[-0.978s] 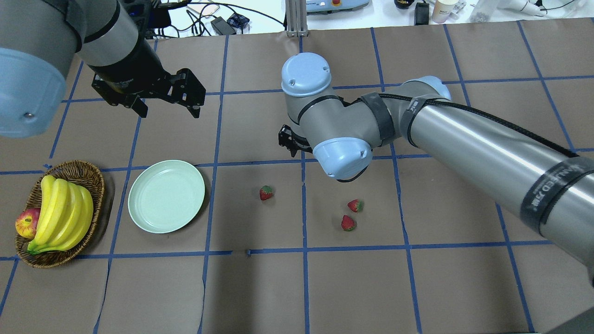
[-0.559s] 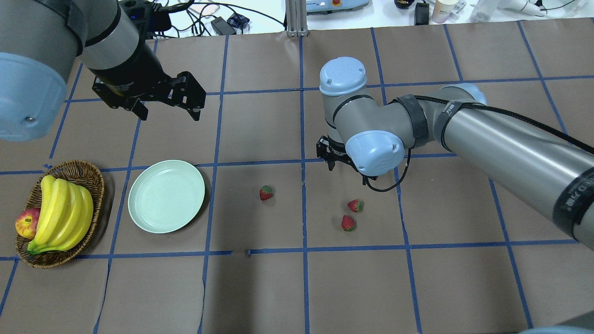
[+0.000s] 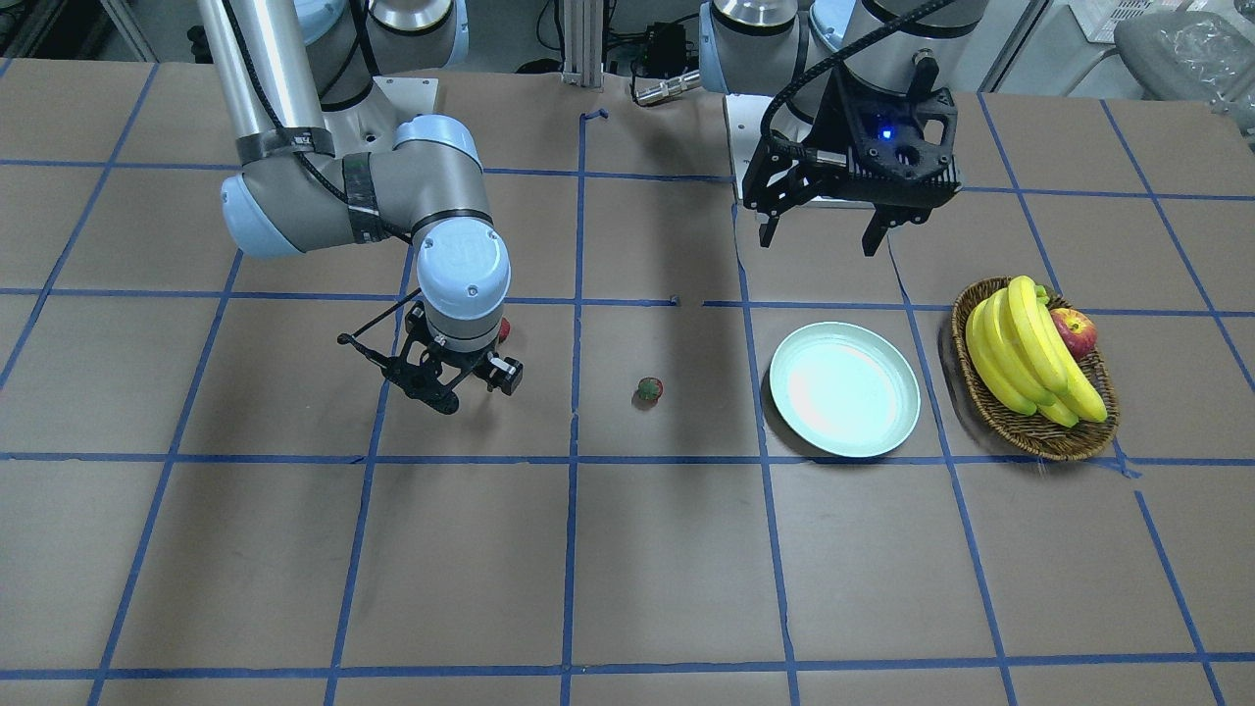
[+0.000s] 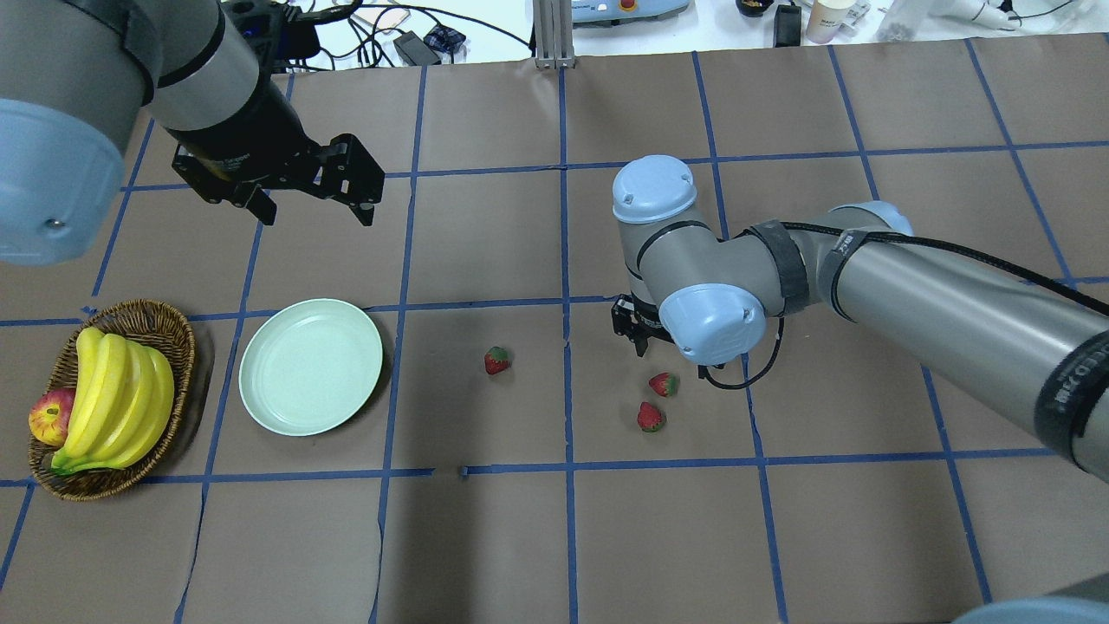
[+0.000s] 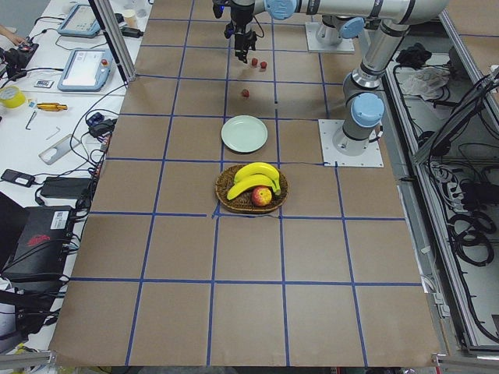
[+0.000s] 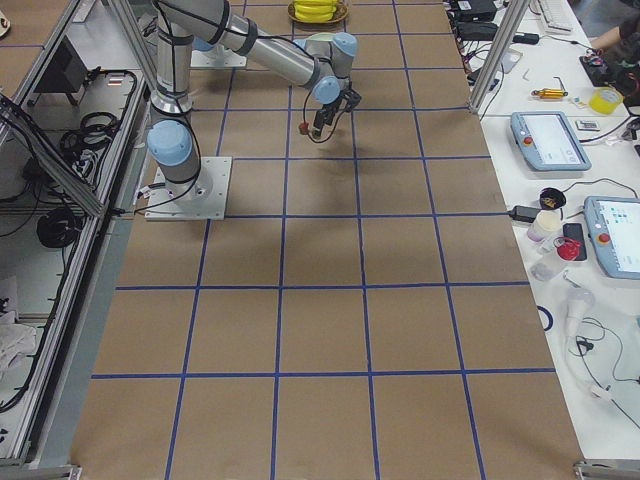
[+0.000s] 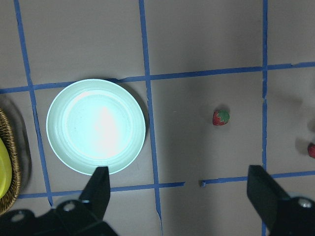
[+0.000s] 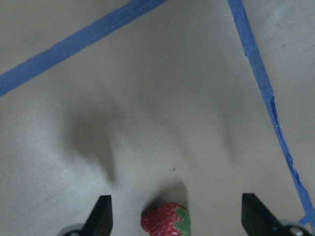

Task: Collect all strawberries into plate
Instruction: 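Move the right gripper back and grasp a second strawberry, then carry the second strawberry and release it beside the first, then reach the right gripper to the last strawberry and grasp it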

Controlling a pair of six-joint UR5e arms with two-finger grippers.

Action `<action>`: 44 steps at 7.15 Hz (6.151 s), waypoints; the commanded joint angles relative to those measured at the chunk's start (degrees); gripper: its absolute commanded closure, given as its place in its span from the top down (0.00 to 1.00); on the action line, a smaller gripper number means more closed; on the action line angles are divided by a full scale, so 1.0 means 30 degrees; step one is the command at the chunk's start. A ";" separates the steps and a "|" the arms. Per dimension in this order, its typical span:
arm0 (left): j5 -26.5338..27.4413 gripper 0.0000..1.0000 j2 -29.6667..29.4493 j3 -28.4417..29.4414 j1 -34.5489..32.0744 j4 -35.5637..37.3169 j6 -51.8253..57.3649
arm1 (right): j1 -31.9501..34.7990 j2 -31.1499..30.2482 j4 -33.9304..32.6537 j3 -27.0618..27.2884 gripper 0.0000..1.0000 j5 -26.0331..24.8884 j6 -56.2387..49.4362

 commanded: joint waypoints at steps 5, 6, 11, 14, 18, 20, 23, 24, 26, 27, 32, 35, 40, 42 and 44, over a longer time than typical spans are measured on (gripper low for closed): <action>0.0045 1.00 -0.0008 0.0000 0.0000 0.0000 0.0000 | -0.0006 0.0163 -0.0019 0.0258 0.74 0.1015 -0.0092; -0.0013 1.00 0.0021 0.0000 0.0000 0.0000 0.0000 | -0.0006 0.0163 0.0010 0.0287 0.34 0.1073 -0.0063; -0.0071 1.00 -0.0008 0.0000 0.0000 0.0029 0.0000 | -0.0006 0.0018 -0.0019 0.0143 0.00 0.2304 -0.0005; -0.0042 1.00 -0.0008 0.0000 0.0000 0.0029 0.0000 | 0.0256 0.0103 0.0012 -0.1528 0.00 0.4985 0.0024; -0.0042 1.00 -0.0008 0.0000 0.0029 0.0029 0.0000 | 0.2128 0.1594 -0.2619 -0.1528 0.00 0.7664 0.0520; -0.0042 1.00 -0.0008 0.0000 0.0029 0.0000 0.0029 | 0.2249 0.1802 -0.2656 -0.1441 0.00 0.8711 0.0610; -0.0071 1.00 -0.0008 0.0000 0.0029 0.0029 0.0029 | 0.2250 0.1659 -0.2656 -0.1499 0.88 0.8661 0.0522; -0.0043 1.00 -0.0008 0.0000 0.0029 0.0029 0.0000 | 0.2221 0.1454 -0.2656 -0.1528 0.95 0.8458 0.0494; -0.0042 1.00 -0.0008 0.0000 0.0029 0.0000 0.0000 | 0.1988 0.0318 -0.2540 -0.1588 0.97 0.6541 -0.0057; -0.0042 1.00 -0.0008 0.0000 0.0029 0.0029 0.0000 | 0.1986 -0.0154 -0.2306 -0.1471 0.99 0.5305 -0.2209; -0.0042 1.00 -0.0008 0.0000 0.0029 0.0000 0.0000 | 0.1898 -0.0744 -0.2157 0.1099 0.99 0.0380 -0.4595; -0.0101 1.00 -0.0008 0.0000 0.0029 0.0029 0.0000 | 0.1899 -0.0774 -0.2128 0.2304 0.99 -0.0128 -0.6917; -0.0130 1.00 -0.0008 0.0000 0.0029 0.0029 0.0000 | 0.1957 -0.0745 -0.2128 0.2602 0.00 0.0077 -0.6684; -0.0130 1.00 -0.0008 0.0000 0.0029 0.0029 0.0000 | 0.1957 -0.0774 -0.2216 0.2457 0.00 -0.0067 -0.6626; -0.0130 1.00 -0.0008 0.0000 0.0029 0.0029 0.0000 | 0.1957 -0.0775 -0.2275 0.1554 0.00 0.0542 -0.6538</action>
